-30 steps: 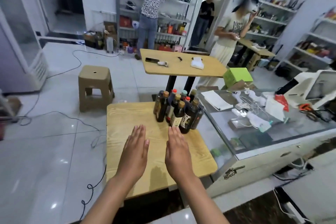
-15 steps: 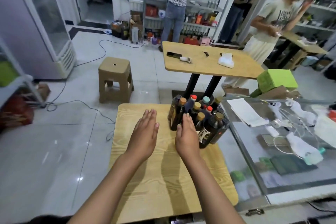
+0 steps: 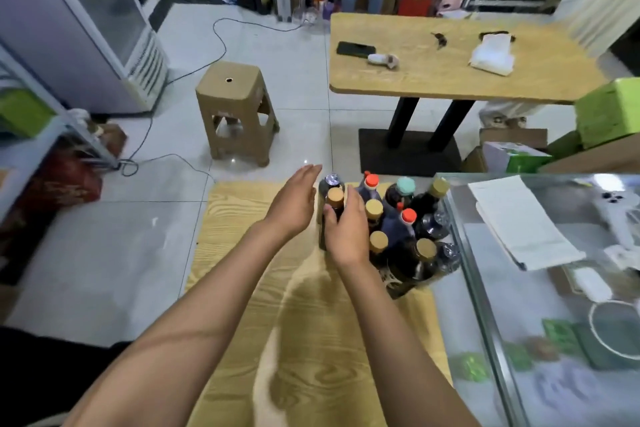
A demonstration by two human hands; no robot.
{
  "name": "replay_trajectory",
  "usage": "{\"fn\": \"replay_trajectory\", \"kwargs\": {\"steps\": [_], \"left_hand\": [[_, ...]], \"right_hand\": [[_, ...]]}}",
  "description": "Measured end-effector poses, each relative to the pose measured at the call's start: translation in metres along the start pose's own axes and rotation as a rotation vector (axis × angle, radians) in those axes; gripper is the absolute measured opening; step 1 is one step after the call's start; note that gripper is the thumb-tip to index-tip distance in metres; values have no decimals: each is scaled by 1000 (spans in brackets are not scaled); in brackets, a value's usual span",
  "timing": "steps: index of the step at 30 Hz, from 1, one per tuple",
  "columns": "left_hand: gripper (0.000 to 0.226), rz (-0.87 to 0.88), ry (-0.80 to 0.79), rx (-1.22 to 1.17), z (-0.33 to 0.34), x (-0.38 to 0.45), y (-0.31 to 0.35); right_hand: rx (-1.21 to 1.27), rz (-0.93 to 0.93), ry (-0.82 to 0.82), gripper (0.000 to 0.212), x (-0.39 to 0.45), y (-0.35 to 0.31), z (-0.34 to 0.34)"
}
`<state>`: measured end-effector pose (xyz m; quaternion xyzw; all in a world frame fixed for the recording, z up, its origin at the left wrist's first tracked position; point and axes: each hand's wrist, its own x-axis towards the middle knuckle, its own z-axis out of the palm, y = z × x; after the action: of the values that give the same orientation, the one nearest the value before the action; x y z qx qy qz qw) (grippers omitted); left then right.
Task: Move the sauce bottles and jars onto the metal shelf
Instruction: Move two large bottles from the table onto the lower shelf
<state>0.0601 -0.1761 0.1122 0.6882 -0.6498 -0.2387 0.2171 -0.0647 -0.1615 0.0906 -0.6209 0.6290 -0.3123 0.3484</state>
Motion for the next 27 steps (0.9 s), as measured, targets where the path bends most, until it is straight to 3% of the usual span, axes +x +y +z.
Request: {"fn": "replay_trajectory", "kwargs": {"steps": [4,7,11,14,18,27], "left_hand": [[64,-16,-95,-6,3,48,7],[56,-66,-314,-101,5,77,16],[53,-86,-506,0,15,98,8],[44,-34,-447,65,19,97,0],[34,9,-232,153,23,87,-8],[29,35,-89,115,-10,16,-57]], "right_hand": [[24,46,-35,47,21,2,9],[27,35,28,38,26,7,15],[-8,70,67,40,28,11,19],[8,96,69,32,29,14,20],[130,119,88,15,21,17,20],[224,94,72,18,-9,8,24]]}}
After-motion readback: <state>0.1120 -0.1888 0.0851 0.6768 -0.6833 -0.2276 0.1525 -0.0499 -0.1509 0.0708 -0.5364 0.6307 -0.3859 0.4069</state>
